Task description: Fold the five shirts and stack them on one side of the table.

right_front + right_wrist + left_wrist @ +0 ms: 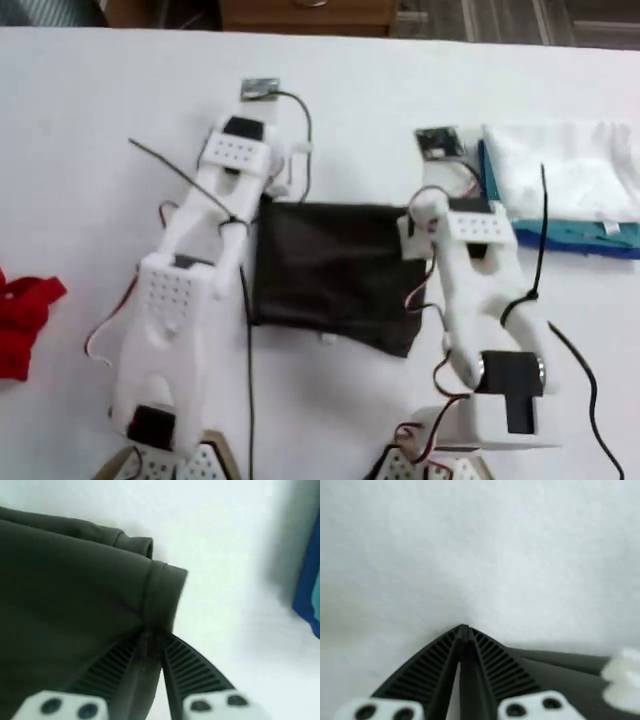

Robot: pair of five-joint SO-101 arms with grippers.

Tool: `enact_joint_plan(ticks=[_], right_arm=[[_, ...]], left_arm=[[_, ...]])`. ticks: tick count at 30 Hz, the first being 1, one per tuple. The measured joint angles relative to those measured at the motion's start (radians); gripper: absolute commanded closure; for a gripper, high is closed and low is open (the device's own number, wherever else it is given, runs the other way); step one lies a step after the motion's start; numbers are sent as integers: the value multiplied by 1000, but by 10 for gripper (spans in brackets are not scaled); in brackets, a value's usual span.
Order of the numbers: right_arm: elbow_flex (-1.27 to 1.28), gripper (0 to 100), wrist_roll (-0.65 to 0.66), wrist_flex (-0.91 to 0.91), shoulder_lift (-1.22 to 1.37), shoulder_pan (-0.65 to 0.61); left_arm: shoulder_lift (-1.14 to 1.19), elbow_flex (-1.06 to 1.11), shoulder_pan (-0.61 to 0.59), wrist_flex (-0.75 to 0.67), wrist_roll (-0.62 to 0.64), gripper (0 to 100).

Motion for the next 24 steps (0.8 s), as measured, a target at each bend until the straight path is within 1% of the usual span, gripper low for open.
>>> enact_joint_plan(ticks=[5,10,15,17,21,24], right_arm=[[-8,978,26,2,0,3],[-81,978,28,3,0,-9],[-215,978,20,101,0,-3],[-261,978,-31,133,6,18],[-273,978,-51,147,15,20],[-264,978,-43,152,15,31]], left_arm=[[2,-3,0,-2,0,973],[-28,0,-6,20,-5,973],[-127,0,-15,146,-5,973],[-175,0,-12,198,-8,973],[-256,0,-12,282,-71,973],[-293,0,-3,359,-89,973]])
